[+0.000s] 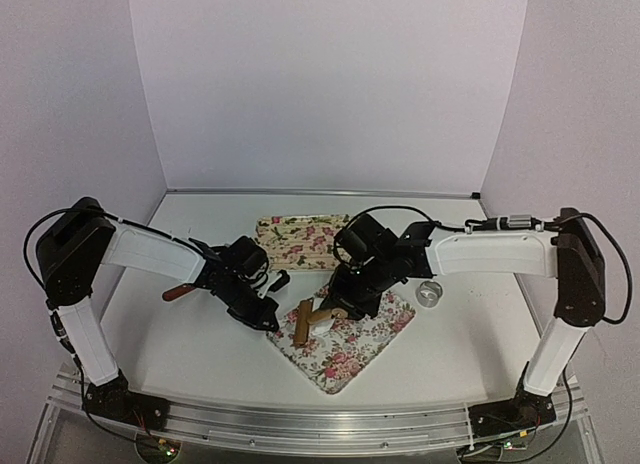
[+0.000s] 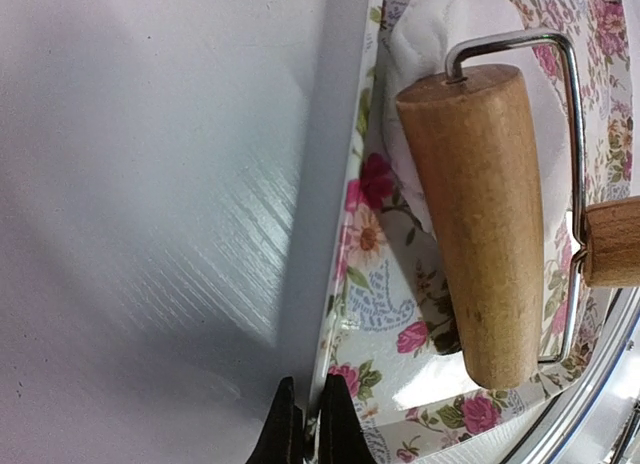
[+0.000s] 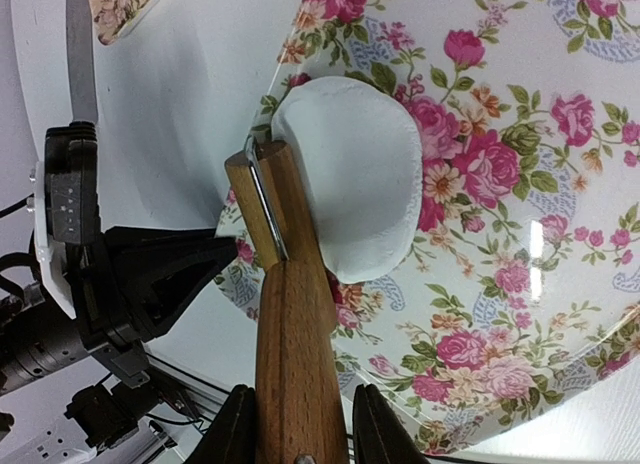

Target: Roll out the dumpling wrappers from the dough

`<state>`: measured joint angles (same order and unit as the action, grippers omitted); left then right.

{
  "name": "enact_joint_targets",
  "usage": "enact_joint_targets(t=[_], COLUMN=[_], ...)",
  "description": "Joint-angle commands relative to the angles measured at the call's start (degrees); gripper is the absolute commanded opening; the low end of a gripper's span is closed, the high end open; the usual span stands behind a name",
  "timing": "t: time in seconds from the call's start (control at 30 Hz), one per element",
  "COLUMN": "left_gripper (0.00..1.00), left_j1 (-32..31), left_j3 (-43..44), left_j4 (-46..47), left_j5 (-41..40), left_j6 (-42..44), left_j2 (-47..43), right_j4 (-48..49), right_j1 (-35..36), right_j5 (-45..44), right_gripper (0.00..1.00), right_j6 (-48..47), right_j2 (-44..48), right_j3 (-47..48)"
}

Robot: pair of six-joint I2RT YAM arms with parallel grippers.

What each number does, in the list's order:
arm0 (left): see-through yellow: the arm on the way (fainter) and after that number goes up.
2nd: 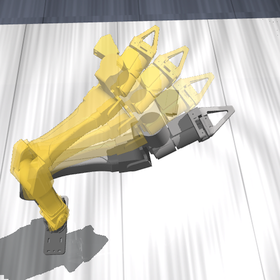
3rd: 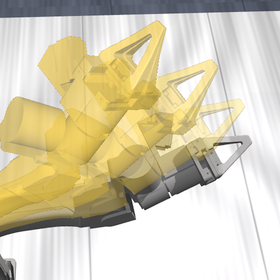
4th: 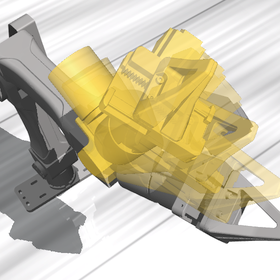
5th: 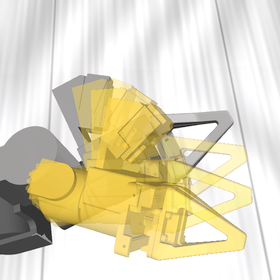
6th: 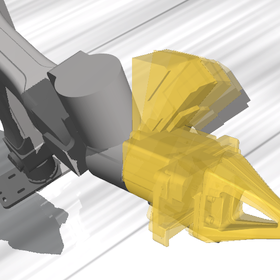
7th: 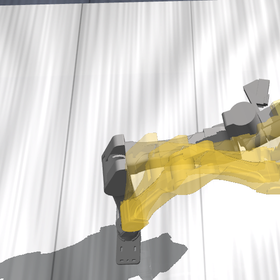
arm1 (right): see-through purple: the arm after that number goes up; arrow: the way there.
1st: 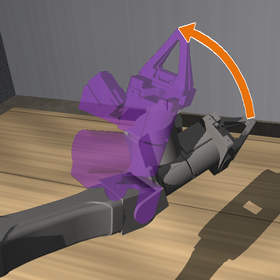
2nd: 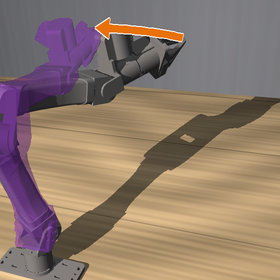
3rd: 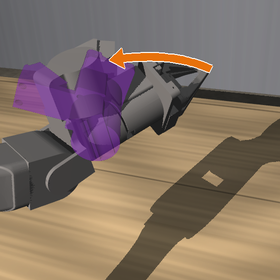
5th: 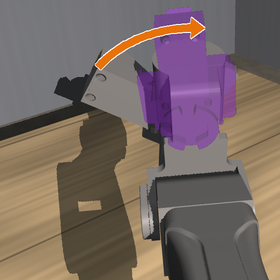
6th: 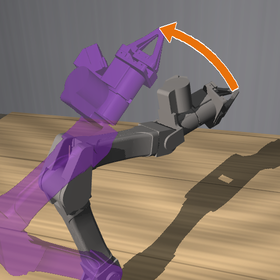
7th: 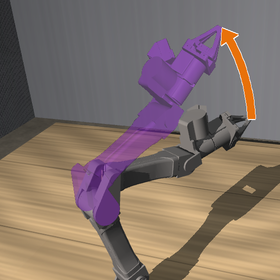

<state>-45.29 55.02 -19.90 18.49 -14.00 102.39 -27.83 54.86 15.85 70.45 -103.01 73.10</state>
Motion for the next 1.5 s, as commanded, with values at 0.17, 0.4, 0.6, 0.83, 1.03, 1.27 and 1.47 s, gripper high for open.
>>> enact_joint_targets(t=[0.17,0.4,0.6,0.83,1.03,1.27,1.47], left_gripper=[0.00,0.00,0.00,0.00,0.00,0.00,0.00], left_j1=[7.1,9.2,10.8,13.3,13.6,13.6,13.6], left_j3=[-3.0,-3.9,-4.5,-5.6,-5.7,-7.0,-8.3], left_j4=[-5.9,-5.9,-5.8,-5.6,-4.0,-0.8,0.6], left_j5=[-11.6,-11.8,-11.8,-11.6,-8.9,-3.9,0.1], left_j6=[-3.4,-3.9,-4.0,-4.0,-2.8,1.8,5.3], left_j2=[-0.3,-1.0,-1.6,-2.3,-2.9,-6.9,-10.7], right_j4=[-28.5,-28.5,-28.7,-28.8,-28.9,-30.8,-30.8], right_j1=[-1.9,-2.6,-2.9,-3.3,-3.6,-3.5,-3.3], right_j5=[-7.1,-6.6,-6.3,-6.3,-6.4,-8.7,-9.1], right_gripper=[0.00,0.00,0.00,0.00,0.00,0.00,0.00], right_j6=[1.4,2.3,3.3,4.2,3.0,-1.4,-8.4], right_j2=[-2.7,-0.9,0.8,2.0,-0.6,0.6,8.0], right_j3=[-13.3,-15.8,-16.5,-16.8,-14.7,-4.8,6.7])
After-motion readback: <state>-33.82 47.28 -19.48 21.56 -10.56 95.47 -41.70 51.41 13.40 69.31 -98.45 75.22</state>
